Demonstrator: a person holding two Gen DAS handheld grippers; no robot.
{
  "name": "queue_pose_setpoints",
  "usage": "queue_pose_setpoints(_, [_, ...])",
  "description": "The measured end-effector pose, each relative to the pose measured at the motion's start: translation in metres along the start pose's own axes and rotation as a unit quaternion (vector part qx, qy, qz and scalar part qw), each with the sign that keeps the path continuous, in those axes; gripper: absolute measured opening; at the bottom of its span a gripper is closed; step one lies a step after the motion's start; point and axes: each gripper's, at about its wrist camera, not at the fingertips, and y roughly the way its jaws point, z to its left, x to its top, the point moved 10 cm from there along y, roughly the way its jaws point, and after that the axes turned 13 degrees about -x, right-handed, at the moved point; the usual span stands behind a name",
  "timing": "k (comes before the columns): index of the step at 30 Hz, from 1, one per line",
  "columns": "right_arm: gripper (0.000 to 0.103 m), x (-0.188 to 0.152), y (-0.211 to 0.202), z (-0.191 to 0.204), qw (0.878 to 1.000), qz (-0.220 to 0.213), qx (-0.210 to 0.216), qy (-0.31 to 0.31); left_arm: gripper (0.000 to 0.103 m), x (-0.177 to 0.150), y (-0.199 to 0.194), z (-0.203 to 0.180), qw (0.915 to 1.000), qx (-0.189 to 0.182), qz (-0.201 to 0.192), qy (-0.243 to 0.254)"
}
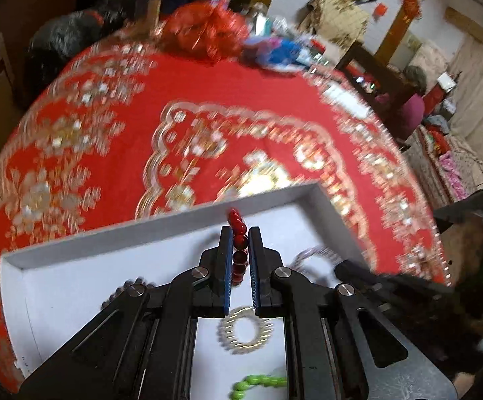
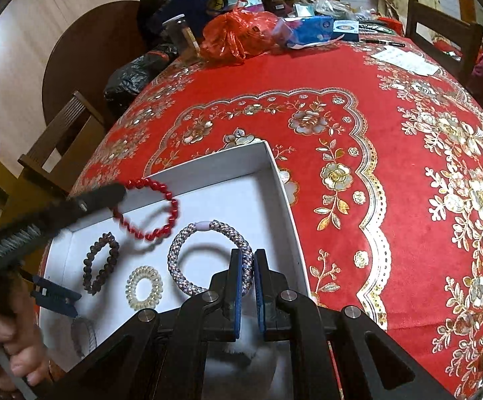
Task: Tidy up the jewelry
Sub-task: 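Lower the red and braided bracelets into the box lid and open both grippers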
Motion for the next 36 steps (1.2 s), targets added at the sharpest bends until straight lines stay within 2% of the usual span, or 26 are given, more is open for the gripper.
queue_pose_setpoints(9, [0.006,-0.001,0.006,-0.002,1.0,0.009,-0.006,0.008,0.008,-0.019,0.003,0.033,0.9969,0.069,0.031,-0.021])
queue_pose_setpoints(14, [0.006,0.001,0.008,0.0,1.0,0.008,-0.004,0.012,0.008,-0.027,0.005,0.039,0.9953,0.088,0.041,-0.007])
queue_pose_setpoints(17, [0.006,0.002,0.008,-0.001,1.0,0.005,-0.002,0.017,0.009,-0.026,0.004,0.038,0.9955,0.085,0.04,-0.008])
queue_pose_setpoints(18, [0.006,0.002,0.008,-0.001,1.0,0.005,-0.001,0.017,0.013,-0.026,0.004,0.037,0.9957,0.083,0.04,-0.007])
queue_pose_setpoints(21, [0.006,0.001,0.007,0.001,1.0,0.001,0.006,0.02,0.038,-0.026,0.004,0.032,0.996,0.079,0.042,0.004])
queue_pose_setpoints(25, [0.007,0.001,0.006,0.001,1.0,0.0,0.01,0.024,0.038,-0.023,0.001,0.027,0.9957,0.084,0.033,0.018])
queue_pose_setpoints(28, [0.013,0.002,0.004,0.004,0.999,-0.002,0.019,0.025,0.038,-0.022,-0.001,0.025,0.9961,0.081,0.032,0.016])
queue_pose_setpoints(31, [0.031,0.003,0.001,0.007,1.0,-0.007,0.021,0.019,0.038,-0.022,-0.002,0.024,0.9959,0.082,0.031,0.02])
queue_pose_setpoints(36, [0.032,0.007,-0.012,0.003,0.999,-0.029,0.013,0.02,0.038,-0.024,-0.009,0.026,0.996,0.083,0.031,0.014])
